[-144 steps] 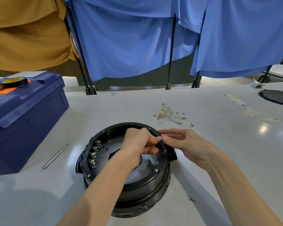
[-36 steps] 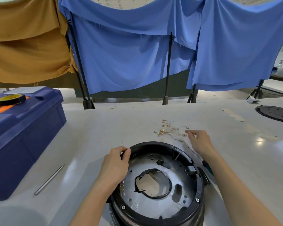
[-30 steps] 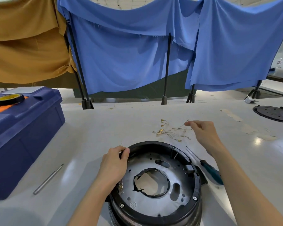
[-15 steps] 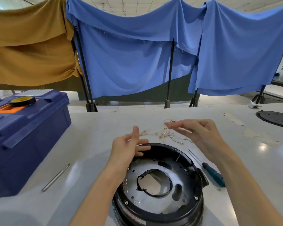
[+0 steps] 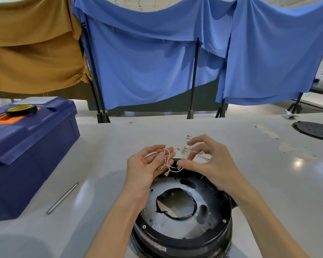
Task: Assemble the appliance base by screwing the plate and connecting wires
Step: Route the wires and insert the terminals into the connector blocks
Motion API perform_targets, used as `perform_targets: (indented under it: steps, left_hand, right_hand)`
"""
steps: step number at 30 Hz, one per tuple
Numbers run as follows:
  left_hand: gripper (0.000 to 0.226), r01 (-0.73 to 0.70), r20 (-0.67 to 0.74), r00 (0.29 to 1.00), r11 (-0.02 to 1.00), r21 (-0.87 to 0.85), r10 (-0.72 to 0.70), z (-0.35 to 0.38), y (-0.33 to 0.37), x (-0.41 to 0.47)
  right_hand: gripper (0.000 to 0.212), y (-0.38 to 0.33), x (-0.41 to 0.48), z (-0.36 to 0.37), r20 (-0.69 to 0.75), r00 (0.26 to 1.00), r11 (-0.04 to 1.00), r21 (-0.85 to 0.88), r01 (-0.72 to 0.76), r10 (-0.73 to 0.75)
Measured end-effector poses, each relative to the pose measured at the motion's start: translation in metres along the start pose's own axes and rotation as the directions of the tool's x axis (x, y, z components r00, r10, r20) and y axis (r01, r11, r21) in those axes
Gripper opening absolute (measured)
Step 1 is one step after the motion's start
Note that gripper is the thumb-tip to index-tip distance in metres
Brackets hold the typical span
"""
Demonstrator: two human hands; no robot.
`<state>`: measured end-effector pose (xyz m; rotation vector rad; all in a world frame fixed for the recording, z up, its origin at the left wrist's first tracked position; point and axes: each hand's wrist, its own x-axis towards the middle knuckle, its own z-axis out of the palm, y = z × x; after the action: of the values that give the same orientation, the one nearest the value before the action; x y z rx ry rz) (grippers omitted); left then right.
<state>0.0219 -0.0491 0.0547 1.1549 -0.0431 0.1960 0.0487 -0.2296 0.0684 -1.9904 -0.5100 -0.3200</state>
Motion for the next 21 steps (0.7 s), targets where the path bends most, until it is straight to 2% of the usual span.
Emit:
perform_targets:
  steps: [1,4,8,13,18,20,21]
  left_hand:
    - [0.020,-0.004,0.006,1.000,1.000,-0.002,0.004,0.001,-0.001,0.000]
    - [0.021,-0.007,0.023,1.000,1.000,0.003,0.006,0.000,-0.002,0.000]
    - [0.019,-0.011,0.049,0.999,0.998,0.066,0.007,-0.002,-0.002,-0.002]
    - [0.020,-0.007,0.058,0.998,0.974,0.228,-0.006,-0.007,-0.002,-0.004]
    - [0.023,0.024,0.212,0.970,0.916,0.401,-0.118,-0.006,-0.003,-0.007]
    - [0.022,0.034,0.247,0.957,0.906,0.421,-0.151,-0.003,-0.005,-0.008]
    - [0.021,0.051,0.242,0.957,0.915,0.401,-0.159,-0.002,-0.005,-0.008]
  right_hand:
    - [0.044,-0.001,0.000,0.002,0.020,1.000,0.999,-0.051,0.016,-0.015]
    - [0.017,-0.004,-0.001,0.004,0.030,1.000,0.990,-0.143,0.012,-0.008]
    - [0.021,-0.005,-0.002,-0.001,0.012,1.000,0.987,-0.158,0.007,-0.005]
    - [0.028,0.001,0.003,-0.008,-0.208,0.978,0.999,-0.052,-0.017,0.006]
    - [0.029,0.012,0.007,-0.013,-0.389,0.917,0.996,0.011,-0.088,0.085]
    - [0.024,0.010,0.006,-0.010,-0.411,0.905,0.994,0.029,-0.103,0.105]
    - [0.014,0.010,0.006,-0.009,-0.395,0.911,0.993,0.024,-0.119,0.119]
